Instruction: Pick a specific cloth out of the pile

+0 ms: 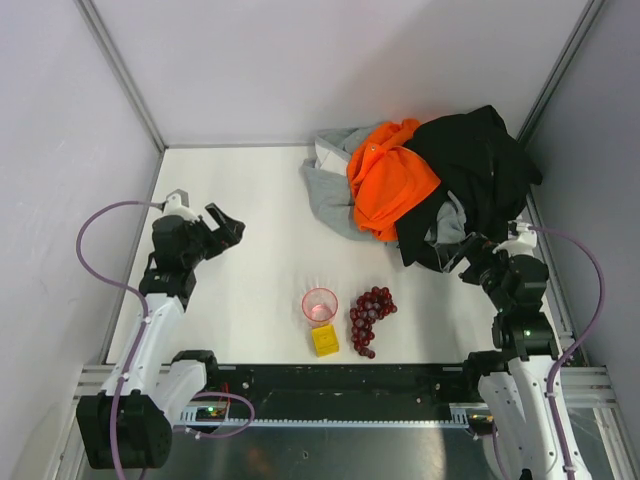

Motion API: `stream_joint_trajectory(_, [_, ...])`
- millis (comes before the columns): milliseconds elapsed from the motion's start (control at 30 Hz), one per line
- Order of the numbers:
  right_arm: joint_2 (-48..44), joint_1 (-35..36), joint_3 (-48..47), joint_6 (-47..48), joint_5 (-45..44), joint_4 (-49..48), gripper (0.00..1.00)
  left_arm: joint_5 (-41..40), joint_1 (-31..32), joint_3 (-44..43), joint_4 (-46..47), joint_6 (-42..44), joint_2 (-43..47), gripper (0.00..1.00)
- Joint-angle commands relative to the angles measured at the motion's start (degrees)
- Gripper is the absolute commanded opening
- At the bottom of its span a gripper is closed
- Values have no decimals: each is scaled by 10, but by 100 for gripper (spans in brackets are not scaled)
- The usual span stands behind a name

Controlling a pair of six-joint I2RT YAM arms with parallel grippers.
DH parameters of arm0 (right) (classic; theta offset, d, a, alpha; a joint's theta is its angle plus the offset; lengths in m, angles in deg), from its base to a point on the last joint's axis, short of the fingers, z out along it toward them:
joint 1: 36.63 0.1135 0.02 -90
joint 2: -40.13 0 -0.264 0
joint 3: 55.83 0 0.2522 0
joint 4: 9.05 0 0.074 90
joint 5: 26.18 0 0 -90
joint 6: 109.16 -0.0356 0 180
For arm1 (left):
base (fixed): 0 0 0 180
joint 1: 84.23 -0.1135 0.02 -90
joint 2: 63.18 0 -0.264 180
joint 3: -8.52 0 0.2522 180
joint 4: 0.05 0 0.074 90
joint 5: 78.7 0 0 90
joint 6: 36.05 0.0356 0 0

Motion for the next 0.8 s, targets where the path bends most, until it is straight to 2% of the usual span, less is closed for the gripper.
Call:
stream_joint_trajectory(0, [27,4,-24,8,29,-3,99,0,-4,-30,-1,-8,19,100])
stream_joint_trajectory(67, [36,2,-30,5,1,-8,99,2,-6,-36,-2,-20,12,100])
stream_joint_trajectory(133, [32,0,-34,21,-20,-17,99,37,-8,-45,-1,-29,0,100])
stream_joint_trajectory(233, [15,-17,-33,60,-1,-29,99,94,-9,-59,0,-26,-23,100])
stream_joint_trajectory(400, [17,-61,-30,32,20,-40,99,179,-11,-69,39,-31,-79,100])
stream_joint_trajectory(567, [41,-69,-33,19,24,-11,99,245,-11,-100,51,-25,-126,100])
stream_joint_trajectory(667, [62,-69,-34,14,16,26,99,250,-10,-117,25,-2,-125,100])
stream_joint_trajectory(767, [82,-69,-35,16,12,60,99,215,-2,-144,-48,50,-114,100])
